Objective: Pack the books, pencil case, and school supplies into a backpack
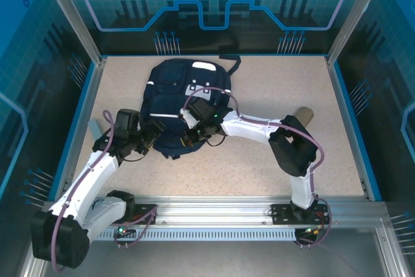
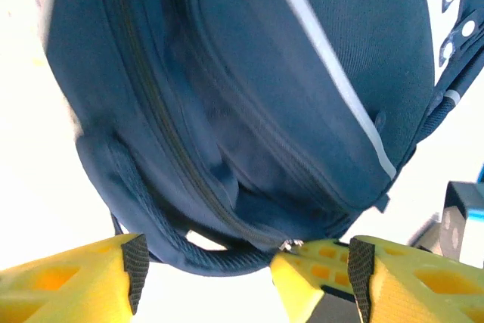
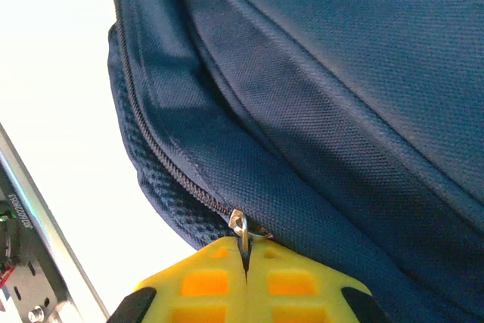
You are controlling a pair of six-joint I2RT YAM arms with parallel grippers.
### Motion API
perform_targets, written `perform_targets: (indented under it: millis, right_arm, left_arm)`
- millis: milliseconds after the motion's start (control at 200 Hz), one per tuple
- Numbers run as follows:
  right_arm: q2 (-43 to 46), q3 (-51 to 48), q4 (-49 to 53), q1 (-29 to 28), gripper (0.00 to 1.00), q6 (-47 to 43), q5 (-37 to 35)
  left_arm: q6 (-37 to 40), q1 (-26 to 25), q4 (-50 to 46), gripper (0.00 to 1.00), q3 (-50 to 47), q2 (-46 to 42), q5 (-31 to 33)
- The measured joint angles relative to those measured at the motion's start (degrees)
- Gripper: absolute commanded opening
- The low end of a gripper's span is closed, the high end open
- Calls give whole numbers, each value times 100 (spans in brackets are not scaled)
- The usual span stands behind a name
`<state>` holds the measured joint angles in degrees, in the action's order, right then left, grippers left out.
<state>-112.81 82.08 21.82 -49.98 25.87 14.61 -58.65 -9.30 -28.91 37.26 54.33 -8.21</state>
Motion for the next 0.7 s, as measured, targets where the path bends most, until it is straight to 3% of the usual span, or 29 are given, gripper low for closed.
perform_targets:
  millis: [220,430,700]
  right_arm:
    - [-101,114,-2,-98,0,83,-42]
    - [-101,79,-7,-120,0,111,-68]
    - [-74,26,2,-245,0,109,-236]
  left_arm:
    - [-505,0,396,66,-256,348,-470]
    - [-728,0,855,56,-273,699,-577]
    - [-898,-2,1333,49,-411,1191,-588]
